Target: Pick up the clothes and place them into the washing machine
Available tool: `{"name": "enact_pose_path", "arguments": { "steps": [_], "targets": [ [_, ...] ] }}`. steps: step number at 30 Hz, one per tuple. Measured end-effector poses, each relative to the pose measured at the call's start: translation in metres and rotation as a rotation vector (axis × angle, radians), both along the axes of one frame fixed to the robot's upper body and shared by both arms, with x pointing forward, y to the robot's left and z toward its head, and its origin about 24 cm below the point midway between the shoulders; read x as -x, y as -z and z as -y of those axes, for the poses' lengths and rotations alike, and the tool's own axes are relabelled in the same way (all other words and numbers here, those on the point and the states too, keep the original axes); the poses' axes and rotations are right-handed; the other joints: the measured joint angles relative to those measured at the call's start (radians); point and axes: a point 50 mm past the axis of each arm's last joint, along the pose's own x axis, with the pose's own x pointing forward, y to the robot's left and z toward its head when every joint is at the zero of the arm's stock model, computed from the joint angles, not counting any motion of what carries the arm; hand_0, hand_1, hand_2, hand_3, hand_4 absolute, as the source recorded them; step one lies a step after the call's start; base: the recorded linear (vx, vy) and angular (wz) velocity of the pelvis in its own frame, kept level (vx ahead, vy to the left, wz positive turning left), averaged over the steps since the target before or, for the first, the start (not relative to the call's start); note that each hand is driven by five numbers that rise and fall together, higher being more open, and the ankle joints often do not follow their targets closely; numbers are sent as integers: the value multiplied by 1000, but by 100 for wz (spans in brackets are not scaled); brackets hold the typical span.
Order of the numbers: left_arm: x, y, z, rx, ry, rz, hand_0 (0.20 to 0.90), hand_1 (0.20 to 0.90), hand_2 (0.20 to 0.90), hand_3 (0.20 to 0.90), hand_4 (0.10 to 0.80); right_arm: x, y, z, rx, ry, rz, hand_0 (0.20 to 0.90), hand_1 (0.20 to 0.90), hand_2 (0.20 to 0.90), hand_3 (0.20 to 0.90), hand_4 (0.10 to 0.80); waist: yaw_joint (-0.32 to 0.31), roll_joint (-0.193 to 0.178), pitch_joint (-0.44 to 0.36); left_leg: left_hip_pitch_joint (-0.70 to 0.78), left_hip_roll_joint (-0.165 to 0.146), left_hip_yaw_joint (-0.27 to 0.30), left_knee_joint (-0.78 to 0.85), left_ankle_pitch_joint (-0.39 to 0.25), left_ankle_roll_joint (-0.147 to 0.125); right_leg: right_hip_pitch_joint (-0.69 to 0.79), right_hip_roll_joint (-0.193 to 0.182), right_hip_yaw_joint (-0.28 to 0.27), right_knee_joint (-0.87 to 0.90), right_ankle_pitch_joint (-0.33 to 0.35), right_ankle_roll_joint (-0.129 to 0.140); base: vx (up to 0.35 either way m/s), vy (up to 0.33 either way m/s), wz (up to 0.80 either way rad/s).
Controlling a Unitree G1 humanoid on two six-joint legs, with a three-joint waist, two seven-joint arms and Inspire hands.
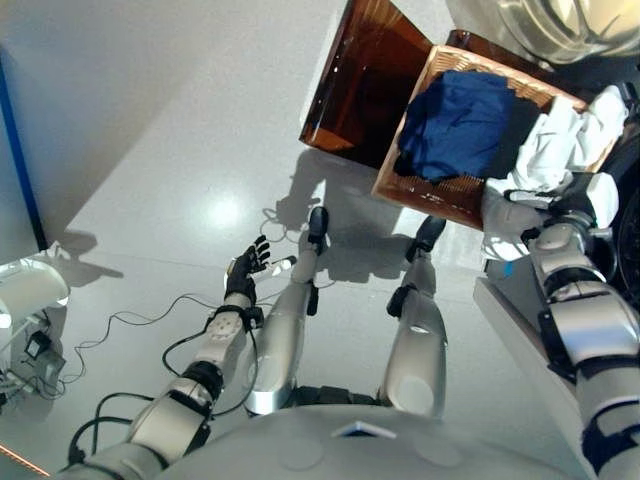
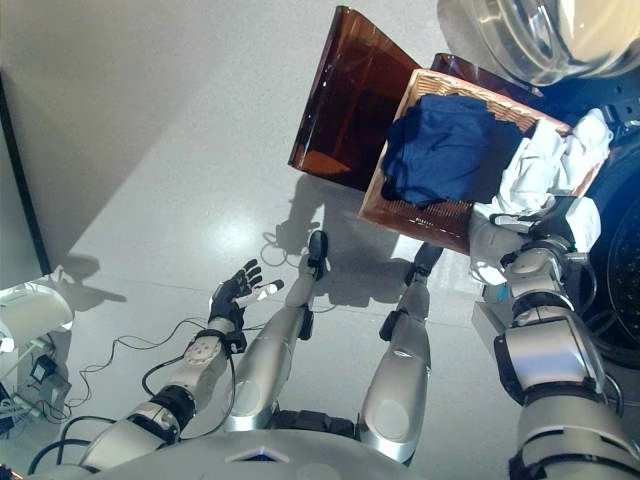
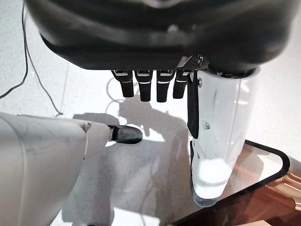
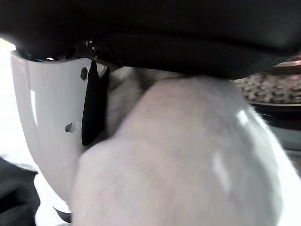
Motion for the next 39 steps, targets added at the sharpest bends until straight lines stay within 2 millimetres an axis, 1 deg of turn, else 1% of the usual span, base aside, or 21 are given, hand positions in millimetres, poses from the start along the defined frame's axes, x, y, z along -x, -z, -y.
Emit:
{"name": "enact_pose_path", "arguments": {
  "steps": [7,12,13,14,15,17,18,19,20,21,23,24,26,29,30,31,32,33,34,36,39],
  "targets": [
    [0,0,-1,-4,-4,1,900,900,900,900,800,2,2,2,-6,5,-17,200,200,200,200,300,-2,1,-5,12,0,-2,6,2,-3,15,-1,-1,10,0,0,42,-19,2],
    [2,2,-2,-12,-8,-13,900,900,900,900,800,10,19,-2,-62,12,-37,200,200,200,200,300,-7,-1,-10,57,1,-3,4,3,-4,64,0,-1,10,-1,1,86,-35,3],
    [4,5,-4,-16,-19,-30,900,900,900,900,800,13,26,-5,-114,24,-21,200,200,200,200,300,-12,-2,-10,81,1,-3,1,2,-5,88,1,-1,9,-6,2,101,-13,0],
    [6,6,-6,-20,-26,-40,900,900,900,900,800,13,28,-7,-134,22,-14,200,200,200,200,300,-16,-3,-14,89,1,-3,0,3,-4,95,0,-1,9,-7,3,91,-7,0],
    [9,9,-10,-24,-46,-58,900,900,900,900,800,17,36,-11,-178,27,-9,200,200,200,200,300,-29,-7,-16,110,1,-3,-1,-1,-5,117,1,0,9,-12,7,92,-2,-5],
    [17,15,-18,-41,-82,-92,900,900,900,900,800,28,57,-20,-244,34,-19,200,200,200,200,300,-43,-32,-48,129,2,3,-1,-8,-4,130,1,9,8,-14,9,69,14,-11],
    [18,15,-20,-41,-90,-97,900,900,900,900,800,30,60,-22,-269,38,-8,200,200,200,200,300,-47,-37,-49,138,2,7,-1,-9,-2,139,1,11,7,-14,9,87,10,-12],
    [22,18,-23,-45,-106,-114,900,900,900,900,800,33,69,-29,-327,45,5,200,200,200,200,300,-61,-54,-66,151,1,8,0,-8,3,147,1,16,8,-12,6,64,1,-10],
    [23,18,-25,-42,-117,-117,900,900,900,900,800,39,76,-31,-361,61,3,200,200,200,200,300,-66,-64,-70,160,2,12,0,-16,-1,154,2,21,8,-16,11,142,-2,-19],
    [26,20,-27,-44,-130,-128,900,900,900,900,800,43,83,-37,-415,82,26,200,200,200,200,300,-69,-83,-78,180,2,25,-1,-15,5,168,2,28,6,-13,7,67,3,-17],
    [30,22,-28,-39,-137,-138,900,900,900,900,800,57,98,-40,-516,140,52,200,200,200,200,300,-85,-100,-88,217,1,30,-1,-24,7,211,1,29,-10,-12,7,67,13,-11],
    [32,23,-29,-38,-141,-143,900,900,900,900,800,63,103,-41,-537,161,50,200,200,200,200,300,-90,-107,-97,220,1,31,-1,-27,6,212,0,30,-9,-13,9,80,34,-10],
    [36,25,-30,-28,-156,-152,900,900,900,900,800,78,114,-42,-616,234,95,200,200,200,200,300,-96,-119,-118,223,2,38,-1,-33,6,212,1,34,-12,-19,9,54,30,-11],
    [46,29,-36,-7,-204,-174,900,900,900,900,800,85,122,-53,-764,328,233,200,200,200,200,300,-114,-129,-125,235,1,55,-1,-35,9,212,1,56,-15,-15,12,65,27,-18],
    [49,30,-37,-4,-215,-185,900,900,900,900,800,90,126,-57,-824,366,292,200,200,200,200,300,-121,-129,-127,242,2,66,-1,-39,9,212,1,64,-15,-15,12,51,35,-33],
    [55,33,-38,3,-234,-198,900,900,900,900,800,92,130,-69,-928,411,408,200,200,200,200,300,-121,-129,-128,254,3,81,-2,-45,9,214,3,80,-15,-14,11,31,31,-33],
    [57,34,-39,5,-239,-206,900,900,900,900,800,93,132,-75,-967,427,449,200,200,200,200,300,-121,-127,-133,255,4,85,-2,-47,10,212,3,83,-15,-13,11,29,26,-24],
    [61,36,-38,9,-247,-218,900,900,900,900,800,94,137,-88,-1067,483,539,200,200,200,200,300,-139,-121,-141,254,3,87,-2,-48,11,212,2,84,-15,-13,11,9,15,-8],
    [61,36,-38,11,-249,-219,900,900,900,900,800,95,139,-92,-1101,509,562,200,200,200,200,300,-143,-119,-143,254,3,87,-2,-48,11,211,2,84,-15,-13,11,30,35,-2],
    [59,35,-37,17,-251,-212,900,900,900,900,800,97,146,-105,-1229,622,663,200,200,200,200,300,-142,-112,-150,254,2,90,-2,-49,11,209,1,86,-15,-13,11,29,33,-1],
    [58,35,-34,28,-244,-212,900,900,900,900,800,94,149,-112,-1325,728,761,200,200,200,200,300,-138,-99,-160,251,-1,93,-2,-51,15,206,-2,90,-15,-13,11,0,0,0]
  ]
}}
